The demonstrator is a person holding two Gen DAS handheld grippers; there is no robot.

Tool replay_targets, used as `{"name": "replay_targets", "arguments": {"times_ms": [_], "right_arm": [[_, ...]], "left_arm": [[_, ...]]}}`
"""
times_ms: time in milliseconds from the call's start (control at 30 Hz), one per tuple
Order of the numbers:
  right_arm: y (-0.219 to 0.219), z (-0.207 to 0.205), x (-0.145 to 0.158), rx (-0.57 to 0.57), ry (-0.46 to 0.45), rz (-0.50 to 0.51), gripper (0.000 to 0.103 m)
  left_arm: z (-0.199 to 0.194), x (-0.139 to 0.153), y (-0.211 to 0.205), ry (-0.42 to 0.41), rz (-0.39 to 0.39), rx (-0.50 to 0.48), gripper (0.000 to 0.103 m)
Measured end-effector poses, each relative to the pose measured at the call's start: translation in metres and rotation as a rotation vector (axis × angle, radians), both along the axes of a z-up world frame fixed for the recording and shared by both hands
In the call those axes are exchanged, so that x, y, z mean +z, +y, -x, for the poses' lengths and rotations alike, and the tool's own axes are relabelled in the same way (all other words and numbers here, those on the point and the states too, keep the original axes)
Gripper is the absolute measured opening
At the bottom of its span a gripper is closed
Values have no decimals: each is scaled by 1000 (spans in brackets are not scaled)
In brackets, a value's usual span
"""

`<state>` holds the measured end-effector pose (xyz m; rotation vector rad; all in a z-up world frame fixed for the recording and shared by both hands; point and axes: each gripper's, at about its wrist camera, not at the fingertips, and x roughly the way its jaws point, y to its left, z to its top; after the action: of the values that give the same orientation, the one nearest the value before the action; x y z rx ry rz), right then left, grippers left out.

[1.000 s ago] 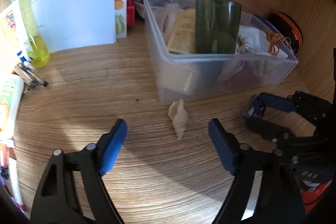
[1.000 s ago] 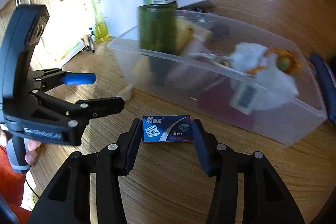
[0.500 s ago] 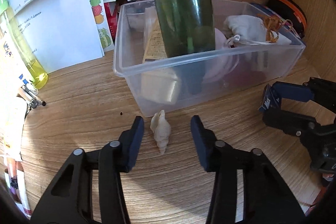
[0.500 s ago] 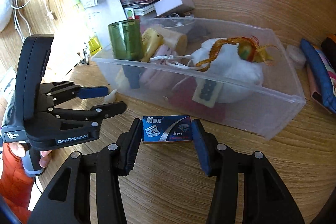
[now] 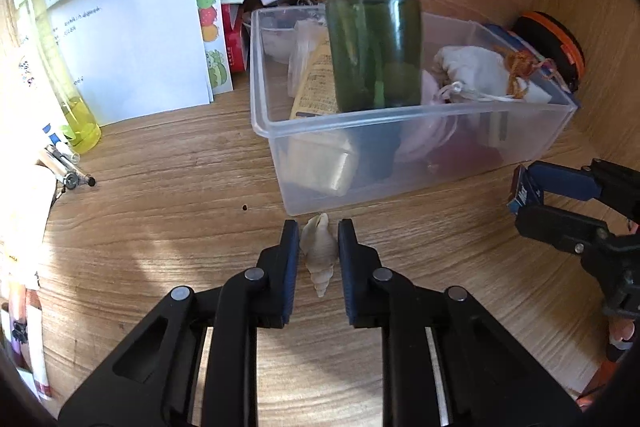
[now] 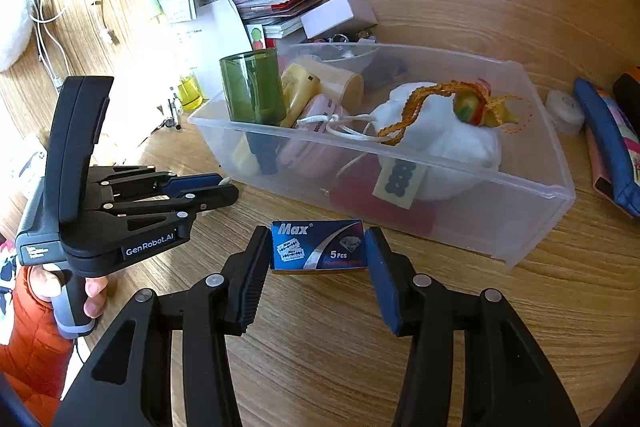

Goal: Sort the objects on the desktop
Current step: 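Carry the Max box and seashell over the clear box and open both grippers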

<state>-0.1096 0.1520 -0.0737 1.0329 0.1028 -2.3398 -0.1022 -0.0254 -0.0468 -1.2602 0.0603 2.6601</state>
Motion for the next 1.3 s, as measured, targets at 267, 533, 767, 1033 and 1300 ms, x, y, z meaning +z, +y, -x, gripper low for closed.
{"name": "replay_targets", "arguments": {"times_ms": [267,533,767,1033,1300], "right_arm": [[8,-5,14,-21,24,11,45],[18,-9,34,-40,76,21,45],[31,-5,48,-60,114,36,45],[43,10,59,-94,134,29,45],[48,37,74,-113,161,16,45]], "left_arm": [[-19,27,-5,55,-41,-19,19],[-5,60,22,127,-53,-55,19],[4,74,35,151,-49,-94,19],[24,82,53,144,-70,-143,19],[55,84,72,129,-65,-155,19]]}}
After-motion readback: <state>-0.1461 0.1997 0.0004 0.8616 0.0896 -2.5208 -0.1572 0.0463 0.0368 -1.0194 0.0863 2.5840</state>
